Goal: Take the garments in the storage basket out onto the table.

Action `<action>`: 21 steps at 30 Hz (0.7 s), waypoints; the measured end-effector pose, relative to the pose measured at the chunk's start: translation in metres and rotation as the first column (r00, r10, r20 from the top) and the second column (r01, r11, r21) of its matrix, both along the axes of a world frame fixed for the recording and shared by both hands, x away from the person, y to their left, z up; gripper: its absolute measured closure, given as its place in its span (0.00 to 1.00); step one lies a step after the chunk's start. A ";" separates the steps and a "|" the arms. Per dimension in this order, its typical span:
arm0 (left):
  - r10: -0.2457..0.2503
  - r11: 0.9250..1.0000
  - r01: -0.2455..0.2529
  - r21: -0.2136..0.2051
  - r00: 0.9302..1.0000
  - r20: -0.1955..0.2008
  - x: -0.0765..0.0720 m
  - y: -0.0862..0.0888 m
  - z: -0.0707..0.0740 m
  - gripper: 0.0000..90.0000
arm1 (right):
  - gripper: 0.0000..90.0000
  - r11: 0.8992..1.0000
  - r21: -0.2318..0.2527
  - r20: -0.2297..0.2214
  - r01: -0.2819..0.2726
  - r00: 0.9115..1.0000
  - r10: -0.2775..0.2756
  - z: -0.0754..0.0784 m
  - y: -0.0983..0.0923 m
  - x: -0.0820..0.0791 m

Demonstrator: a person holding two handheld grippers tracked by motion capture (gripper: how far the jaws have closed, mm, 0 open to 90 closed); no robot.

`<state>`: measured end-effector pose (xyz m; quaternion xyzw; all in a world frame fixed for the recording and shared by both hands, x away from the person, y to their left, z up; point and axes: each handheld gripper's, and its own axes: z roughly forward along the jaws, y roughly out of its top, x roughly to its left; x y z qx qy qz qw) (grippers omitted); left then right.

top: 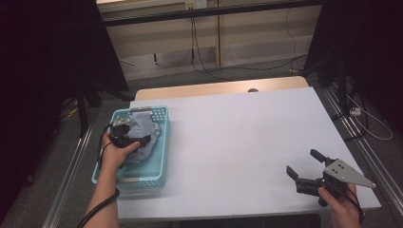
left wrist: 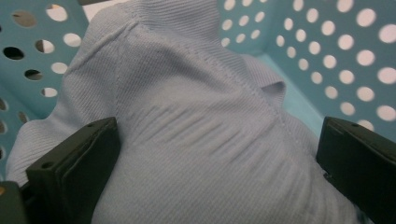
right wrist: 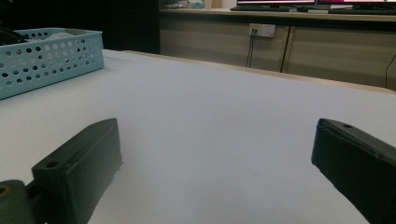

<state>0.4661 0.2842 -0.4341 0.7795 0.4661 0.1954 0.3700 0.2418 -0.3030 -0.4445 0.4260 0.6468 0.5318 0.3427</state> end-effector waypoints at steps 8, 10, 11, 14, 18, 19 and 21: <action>0.039 0.999 -0.039 0.012 0.999 -0.003 0.001 -0.002 -0.003 0.00 | 0.01 1.000 0.007 0.002 -0.002 1.000 0.002 0.001 0.000 -0.001; 0.046 0.998 -0.046 0.032 0.999 -0.014 0.002 -0.004 -0.003 0.00 | 0.01 1.000 0.009 0.000 0.000 1.000 0.000 0.001 -0.001 -0.001; 0.050 0.998 -0.049 0.047 0.999 -0.019 0.002 -0.006 -0.003 0.00 | 0.01 1.000 0.009 -0.001 0.000 1.000 0.000 0.001 -0.001 -0.001; 0.060 0.995 -0.057 0.076 0.997 -0.039 0.004 -0.009 -0.005 0.01 | 0.01 1.000 0.008 0.002 -0.005 1.000 0.005 0.001 0.000 -0.001; 0.078 0.996 -0.073 0.053 0.993 -0.093 0.006 -0.008 -0.007 0.07 | 0.01 1.000 0.001 0.002 -0.010 1.000 0.010 0.001 0.001 -0.001; 0.078 0.996 -0.073 0.053 0.993 -0.093 0.006 -0.008 -0.007 0.08 | 0.01 1.000 0.002 0.001 -0.010 1.000 0.010 0.001 0.001 -0.002; 0.082 0.994 -0.075 0.077 0.992 -0.095 0.006 -0.009 -0.008 0.11 | 0.01 1.000 0.003 0.002 -0.016 1.000 0.016 0.001 0.002 -0.002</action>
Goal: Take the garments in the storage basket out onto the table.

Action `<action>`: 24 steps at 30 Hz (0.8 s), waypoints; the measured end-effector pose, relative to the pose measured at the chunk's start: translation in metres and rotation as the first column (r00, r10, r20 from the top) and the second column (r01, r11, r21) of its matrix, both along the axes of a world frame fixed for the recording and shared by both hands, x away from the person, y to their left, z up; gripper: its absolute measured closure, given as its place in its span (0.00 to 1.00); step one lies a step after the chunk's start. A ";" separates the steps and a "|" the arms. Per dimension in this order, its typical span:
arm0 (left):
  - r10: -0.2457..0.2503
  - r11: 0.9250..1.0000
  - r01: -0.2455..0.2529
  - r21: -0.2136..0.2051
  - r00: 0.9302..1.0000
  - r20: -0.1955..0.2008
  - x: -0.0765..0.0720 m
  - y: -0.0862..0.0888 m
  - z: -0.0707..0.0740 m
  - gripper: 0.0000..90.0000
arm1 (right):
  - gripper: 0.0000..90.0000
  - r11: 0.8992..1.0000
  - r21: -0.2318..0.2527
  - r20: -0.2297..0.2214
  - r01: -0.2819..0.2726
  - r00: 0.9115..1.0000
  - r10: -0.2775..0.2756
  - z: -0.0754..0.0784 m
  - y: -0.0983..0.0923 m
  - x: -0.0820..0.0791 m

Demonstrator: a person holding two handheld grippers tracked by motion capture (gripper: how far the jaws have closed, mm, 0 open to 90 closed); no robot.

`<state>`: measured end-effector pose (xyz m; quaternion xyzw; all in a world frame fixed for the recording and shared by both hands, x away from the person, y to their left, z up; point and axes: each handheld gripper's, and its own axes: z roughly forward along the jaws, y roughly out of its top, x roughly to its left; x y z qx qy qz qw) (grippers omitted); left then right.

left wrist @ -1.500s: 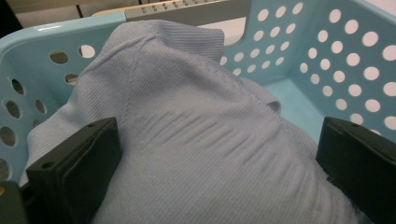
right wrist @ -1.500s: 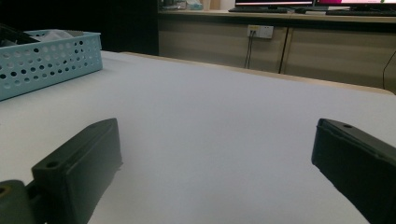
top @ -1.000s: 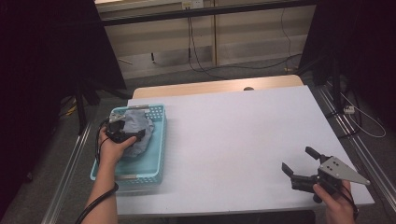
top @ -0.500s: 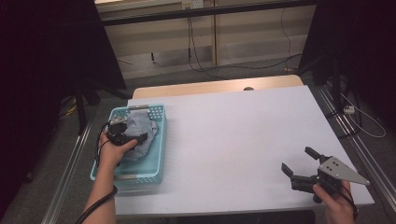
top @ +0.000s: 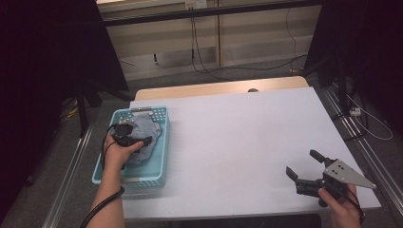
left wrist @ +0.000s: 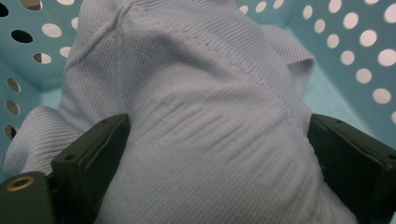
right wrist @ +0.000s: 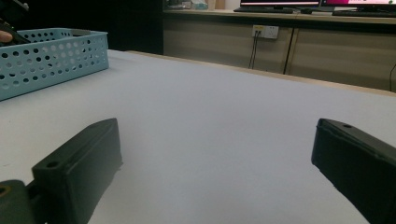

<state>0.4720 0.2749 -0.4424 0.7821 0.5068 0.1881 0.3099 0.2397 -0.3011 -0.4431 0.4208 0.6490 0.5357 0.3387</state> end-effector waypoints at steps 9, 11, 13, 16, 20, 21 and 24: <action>0.038 0.998 -0.035 0.050 0.997 -0.068 0.003 -0.004 0.006 0.28 | 0.02 1.000 -0.005 -0.003 -0.002 1.000 0.002 -0.001 0.000 0.001; 0.042 0.997 -0.036 0.067 0.995 -0.095 0.004 -0.005 0.009 0.33 | 0.02 1.000 -0.007 -0.002 0.000 1.000 0.000 -0.001 -0.001 0.000; 0.049 0.996 -0.039 0.080 0.992 -0.119 0.006 -0.005 0.012 0.39 | 0.02 1.000 -0.006 -0.003 0.003 1.000 -0.003 -0.001 -0.002 0.000; 0.076 0.993 -0.061 0.104 0.987 -0.144 0.008 -0.009 0.015 0.46 | 0.02 1.000 -0.003 -0.007 0.007 1.000 -0.007 -0.001 -0.003 0.000; 0.103 0.990 -0.085 0.114 0.981 -0.161 0.008 -0.012 0.018 0.53 | 0.02 1.000 -0.006 -0.004 0.004 1.000 -0.004 -0.001 -0.002 -0.001; 0.107 0.989 -0.089 0.115 0.981 -0.160 0.008 -0.012 0.019 0.54 | 0.02 1.000 -0.006 -0.003 0.005 1.000 -0.005 -0.001 -0.002 -0.001; 0.123 0.990 -0.109 0.094 0.979 -0.159 0.006 -0.011 0.020 0.57 | 0.02 1.000 -0.003 -0.003 0.005 1.000 -0.005 -0.001 -0.003 -0.001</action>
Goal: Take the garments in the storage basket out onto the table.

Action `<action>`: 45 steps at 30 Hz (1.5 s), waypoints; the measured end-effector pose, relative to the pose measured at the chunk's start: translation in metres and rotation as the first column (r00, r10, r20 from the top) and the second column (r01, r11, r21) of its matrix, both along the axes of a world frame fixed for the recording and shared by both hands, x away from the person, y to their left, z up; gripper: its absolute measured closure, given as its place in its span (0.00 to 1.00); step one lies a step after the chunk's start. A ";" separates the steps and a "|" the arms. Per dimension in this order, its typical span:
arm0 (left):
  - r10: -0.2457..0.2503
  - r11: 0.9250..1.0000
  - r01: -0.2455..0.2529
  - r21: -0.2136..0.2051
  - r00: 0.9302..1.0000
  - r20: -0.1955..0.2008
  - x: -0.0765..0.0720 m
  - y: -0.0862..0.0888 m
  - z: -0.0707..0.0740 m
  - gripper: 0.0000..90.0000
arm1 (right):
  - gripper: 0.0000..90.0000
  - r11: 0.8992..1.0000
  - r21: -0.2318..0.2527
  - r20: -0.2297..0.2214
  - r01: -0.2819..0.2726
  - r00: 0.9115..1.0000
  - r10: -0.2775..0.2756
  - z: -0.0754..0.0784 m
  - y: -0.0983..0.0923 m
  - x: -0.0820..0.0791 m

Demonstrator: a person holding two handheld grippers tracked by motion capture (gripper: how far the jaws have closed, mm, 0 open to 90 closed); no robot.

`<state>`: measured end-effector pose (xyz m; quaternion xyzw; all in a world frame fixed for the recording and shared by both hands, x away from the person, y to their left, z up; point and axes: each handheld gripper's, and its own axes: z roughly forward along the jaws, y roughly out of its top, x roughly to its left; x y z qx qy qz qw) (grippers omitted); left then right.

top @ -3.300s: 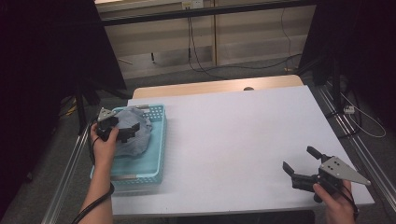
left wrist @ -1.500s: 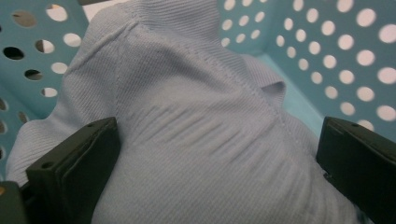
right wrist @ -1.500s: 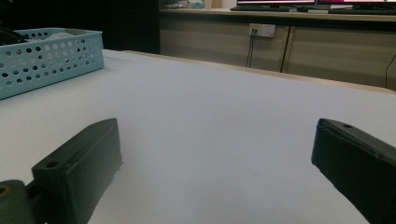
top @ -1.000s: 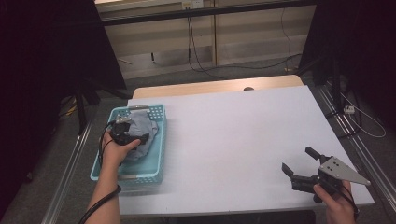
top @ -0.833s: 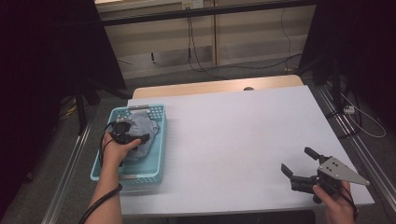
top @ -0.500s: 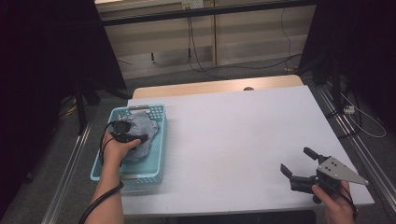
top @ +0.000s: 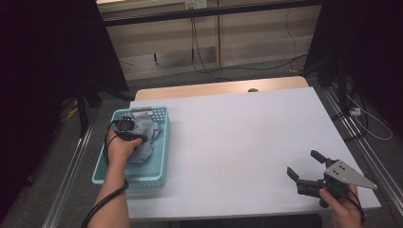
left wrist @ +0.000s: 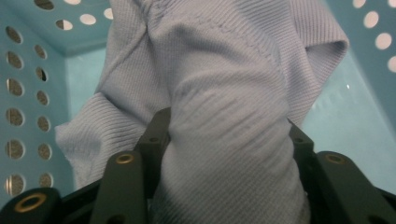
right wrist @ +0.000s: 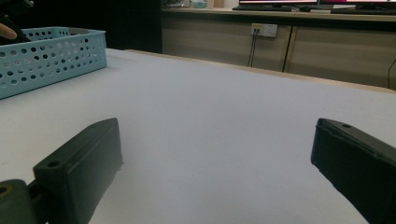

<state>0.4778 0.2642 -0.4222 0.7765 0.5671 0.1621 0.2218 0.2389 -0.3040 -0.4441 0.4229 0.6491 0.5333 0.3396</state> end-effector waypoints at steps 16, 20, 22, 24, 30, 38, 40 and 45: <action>-0.003 0.996 -0.005 -0.088 0.996 -0.092 -0.004 0.006 0.041 0.61 | 0.02 1.000 0.011 -0.002 0.004 1.000 -0.004 0.000 0.000 0.001; -0.023 0.996 0.016 -0.088 0.997 -0.077 -0.006 0.003 0.056 0.61 | 0.02 1.000 0.016 0.000 0.007 1.000 -0.007 0.000 0.000 0.000; -0.041 0.995 0.033 -0.098 0.996 -0.080 -0.006 0.002 0.065 0.60 | 0.02 1.000 0.019 -0.002 0.008 1.000 -0.008 0.000 -0.001 0.000; -0.065 0.995 0.058 -0.086 0.994 -0.087 -0.006 0.000 0.074 0.60 | 0.02 1.000 0.019 -0.003 0.010 1.000 -0.010 0.000 -0.001 0.000; -0.085 0.991 0.077 -0.108 0.994 -0.075 -0.007 -0.005 0.095 0.59 | 0.02 1.000 0.017 -0.003 0.008 1.000 -0.008 0.000 -0.001 0.000; -0.122 0.987 0.115 -0.113 0.991 -0.055 -0.010 -0.014 0.114 0.59 | 0.02 1.000 0.014 -0.004 0.005 1.000 -0.005 -0.001 0.000 0.001; -0.129 0.987 0.124 -0.102 0.991 -0.042 -0.010 -0.017 0.119 0.59 | 0.02 1.000 0.017 -0.005 0.003 1.000 -0.003 -0.001 0.000 0.001; -0.155 0.981 0.149 -0.125 0.987 -0.036 -0.011 -0.026 0.132 0.59 | 0.02 1.000 0.013 -0.006 -0.001 1.000 0.001 -0.001 0.001 0.001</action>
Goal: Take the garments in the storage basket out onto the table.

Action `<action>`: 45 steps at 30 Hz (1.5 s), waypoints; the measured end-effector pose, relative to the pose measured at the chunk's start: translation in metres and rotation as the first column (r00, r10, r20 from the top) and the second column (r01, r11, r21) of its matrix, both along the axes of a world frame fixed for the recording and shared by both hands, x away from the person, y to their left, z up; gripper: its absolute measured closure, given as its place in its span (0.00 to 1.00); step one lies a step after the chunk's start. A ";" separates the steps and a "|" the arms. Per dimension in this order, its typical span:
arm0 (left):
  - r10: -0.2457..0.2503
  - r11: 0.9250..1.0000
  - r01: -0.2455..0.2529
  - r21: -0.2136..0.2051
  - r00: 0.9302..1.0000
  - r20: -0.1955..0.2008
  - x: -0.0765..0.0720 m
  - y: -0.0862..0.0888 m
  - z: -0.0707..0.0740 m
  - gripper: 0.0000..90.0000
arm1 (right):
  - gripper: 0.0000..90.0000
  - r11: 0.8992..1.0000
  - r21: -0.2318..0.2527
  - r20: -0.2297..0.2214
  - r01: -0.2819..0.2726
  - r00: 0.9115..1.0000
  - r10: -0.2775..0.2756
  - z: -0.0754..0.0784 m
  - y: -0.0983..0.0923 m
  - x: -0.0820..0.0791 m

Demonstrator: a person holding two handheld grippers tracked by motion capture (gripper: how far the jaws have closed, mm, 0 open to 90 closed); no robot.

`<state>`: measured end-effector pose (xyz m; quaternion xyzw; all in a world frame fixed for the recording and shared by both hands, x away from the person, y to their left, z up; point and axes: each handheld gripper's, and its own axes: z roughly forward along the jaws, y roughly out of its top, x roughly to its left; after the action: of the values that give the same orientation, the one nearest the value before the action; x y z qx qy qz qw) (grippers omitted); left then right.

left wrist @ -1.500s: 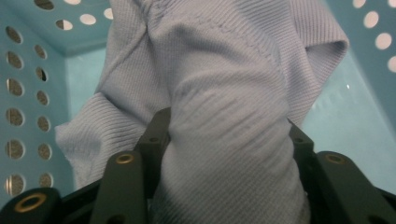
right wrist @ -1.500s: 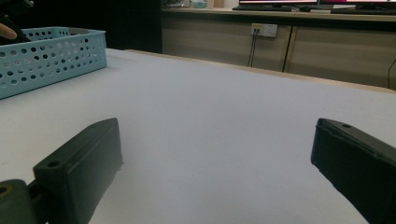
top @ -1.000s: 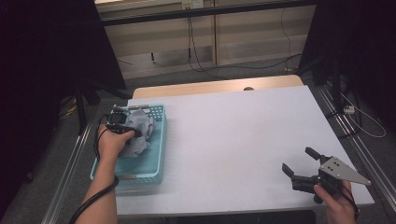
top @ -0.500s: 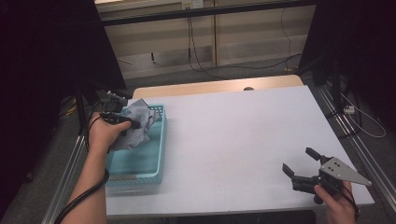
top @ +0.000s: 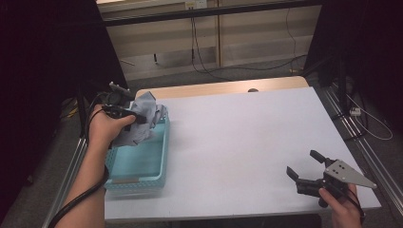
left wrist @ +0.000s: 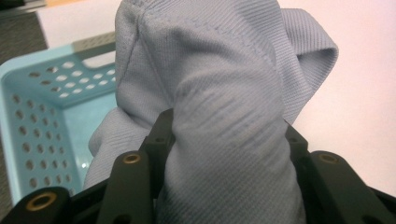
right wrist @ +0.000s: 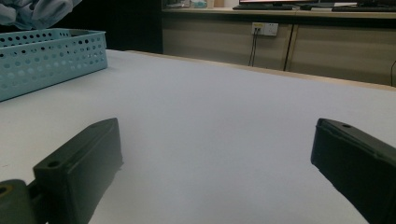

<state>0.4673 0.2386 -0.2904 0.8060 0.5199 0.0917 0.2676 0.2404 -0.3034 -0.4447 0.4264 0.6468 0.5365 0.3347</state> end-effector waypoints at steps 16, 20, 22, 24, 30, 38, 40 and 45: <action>-0.119 0.993 0.119 -0.024 0.993 0.023 -0.005 -0.039 0.017 0.58 | 0.02 1.000 0.001 -0.001 -0.004 1.000 0.004 0.000 0.001 0.000; -0.139 0.990 0.139 -0.029 0.990 0.014 -0.005 -0.046 0.017 0.58 | 0.02 1.000 0.000 -0.001 -0.006 1.000 0.006 0.000 0.001 0.000; -0.148 0.989 0.148 -0.024 0.989 0.014 -0.005 -0.050 0.017 0.58 | 0.02 1.000 0.000 -0.001 -0.008 1.000 0.008 0.000 0.001 0.000; -0.159 0.987 0.159 -0.025 0.987 0.007 -0.005 -0.055 0.017 0.58 | 0.02 1.000 -0.002 -0.002 -0.007 1.000 0.007 0.000 0.002 0.000; -0.207 0.978 0.207 -0.010 0.978 0.006 -0.007 -0.072 0.018 0.58 | 0.02 1.000 -0.003 0.001 -0.009 1.000 0.009 0.000 0.001 0.000; -0.254 0.967 0.254 -0.003 0.967 0.016 -0.012 -0.094 0.021 0.58 | 0.02 1.000 -0.003 0.000 -0.011 1.000 0.011 0.000 0.002 0.000; -0.266 0.964 0.266 -0.001 0.964 0.016 -0.013 -0.099 0.021 0.58 | 0.02 1.000 -0.002 0.000 -0.011 1.000 0.011 0.000 0.002 0.000; -0.296 0.955 0.296 0.003 0.955 0.020 -0.016 -0.108 0.017 0.58 | 0.02 1.000 -0.002 0.001 -0.011 1.000 0.011 0.000 0.002 0.000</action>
<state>0.4515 0.1301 -0.2731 0.8738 0.3905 0.0585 0.2837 0.2403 -0.3018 -0.4444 0.4222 0.6494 0.5380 0.3326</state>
